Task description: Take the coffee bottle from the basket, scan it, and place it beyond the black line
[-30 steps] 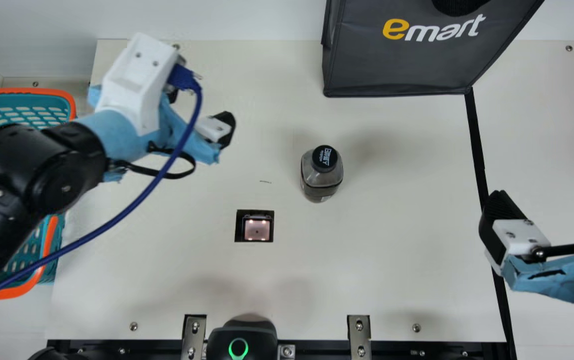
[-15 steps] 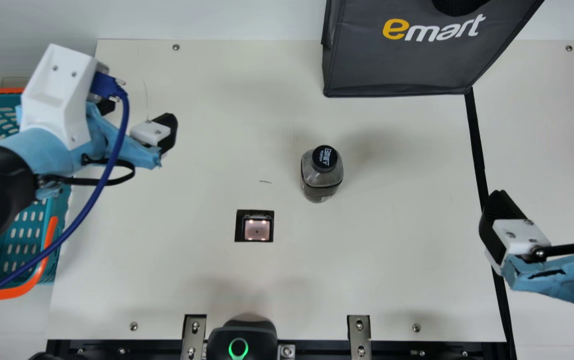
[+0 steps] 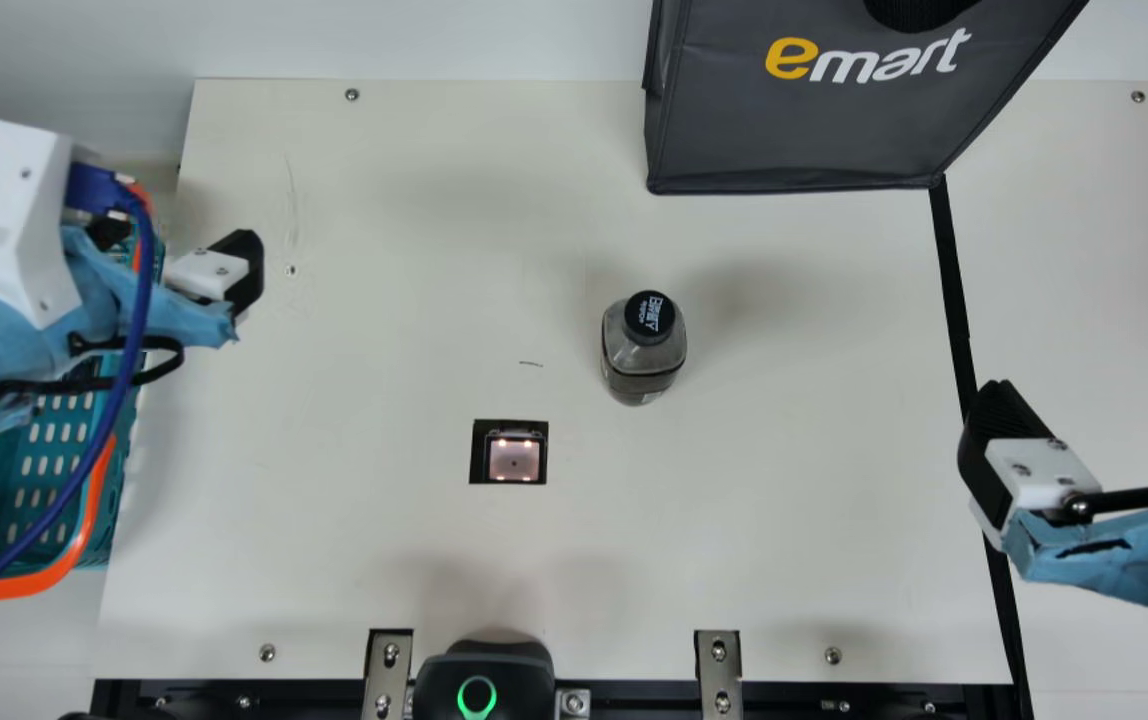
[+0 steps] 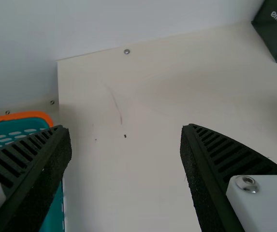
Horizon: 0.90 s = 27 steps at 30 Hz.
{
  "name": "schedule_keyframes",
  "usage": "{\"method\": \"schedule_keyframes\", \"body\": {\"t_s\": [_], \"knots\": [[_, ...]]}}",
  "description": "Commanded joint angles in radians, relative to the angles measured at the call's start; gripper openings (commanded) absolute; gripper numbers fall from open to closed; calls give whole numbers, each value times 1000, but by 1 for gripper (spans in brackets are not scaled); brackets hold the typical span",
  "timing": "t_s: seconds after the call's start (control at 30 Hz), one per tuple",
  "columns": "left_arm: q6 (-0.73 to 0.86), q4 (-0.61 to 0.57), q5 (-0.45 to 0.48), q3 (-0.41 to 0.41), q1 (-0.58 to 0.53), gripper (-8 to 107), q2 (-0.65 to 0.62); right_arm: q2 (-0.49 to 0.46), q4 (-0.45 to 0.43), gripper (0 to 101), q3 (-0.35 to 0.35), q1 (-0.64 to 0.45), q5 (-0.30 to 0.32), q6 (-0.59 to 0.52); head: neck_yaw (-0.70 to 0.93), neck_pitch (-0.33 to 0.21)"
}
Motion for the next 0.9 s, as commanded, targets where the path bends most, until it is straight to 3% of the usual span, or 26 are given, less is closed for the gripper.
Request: {"method": "schedule_keyframes", "body": {"t_s": [0.0, 0.4, 0.87], "knots": [[5, -1, -3, 15, 22, 90, -14, 0, 0, 91, 0, 0, 0, 0, 2, -17], [45, -34, -35, 113, 151, 90, -118, 0, 0, 91, 0, 0, 0, 0, 2, -17], [177, -168, -59, 207, 269, 90, -239, 0, 0, 91, 0, 0, 0, 0, 2, -17]]}}
